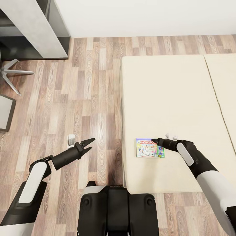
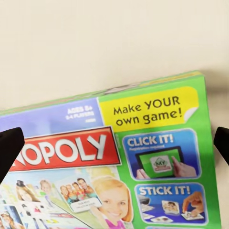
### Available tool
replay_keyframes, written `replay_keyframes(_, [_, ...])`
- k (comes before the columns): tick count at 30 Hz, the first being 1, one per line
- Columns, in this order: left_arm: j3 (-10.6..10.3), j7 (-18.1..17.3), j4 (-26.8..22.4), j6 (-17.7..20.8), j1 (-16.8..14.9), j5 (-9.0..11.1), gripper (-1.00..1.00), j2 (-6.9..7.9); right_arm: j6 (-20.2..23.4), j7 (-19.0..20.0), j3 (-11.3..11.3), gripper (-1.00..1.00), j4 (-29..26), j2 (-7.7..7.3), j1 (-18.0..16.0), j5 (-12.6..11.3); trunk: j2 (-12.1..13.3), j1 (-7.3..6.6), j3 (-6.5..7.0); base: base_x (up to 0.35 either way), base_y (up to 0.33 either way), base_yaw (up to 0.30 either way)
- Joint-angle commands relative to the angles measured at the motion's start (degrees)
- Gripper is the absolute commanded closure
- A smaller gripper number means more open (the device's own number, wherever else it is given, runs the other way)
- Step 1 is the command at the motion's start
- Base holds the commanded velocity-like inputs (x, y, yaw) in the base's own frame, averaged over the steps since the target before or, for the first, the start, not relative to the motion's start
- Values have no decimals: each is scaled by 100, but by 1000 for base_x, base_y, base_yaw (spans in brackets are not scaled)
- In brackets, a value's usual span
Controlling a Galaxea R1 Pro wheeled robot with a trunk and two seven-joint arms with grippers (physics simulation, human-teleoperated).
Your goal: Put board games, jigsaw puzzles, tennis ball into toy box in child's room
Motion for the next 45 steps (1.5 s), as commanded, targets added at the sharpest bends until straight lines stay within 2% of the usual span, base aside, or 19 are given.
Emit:
replay_keyframes(1, [8,-48,0,26,-2,-44,-100,0,17,14,12,-100,-3,-6,-3,12,-9,3,-6,0,4,0])
replay_keyframes(11, [14,-57,0,26,-3,-41,-100,3,17,8,12,-100,-3,-11,-3,12,-9,3,-6,0,81,0])
replay_keyframes(32, [17,-55,-6,26,-4,-35,-100,5,17,7,12,-100,-3,-19,-5,12,-9,3,-6,0,249,0])
replay_keyframes(45, [17,-49,-8,26,-3,-35,-100,5,17,6,5,-100,-3,-32,-5,12,-9,3,-6,0,69,0])
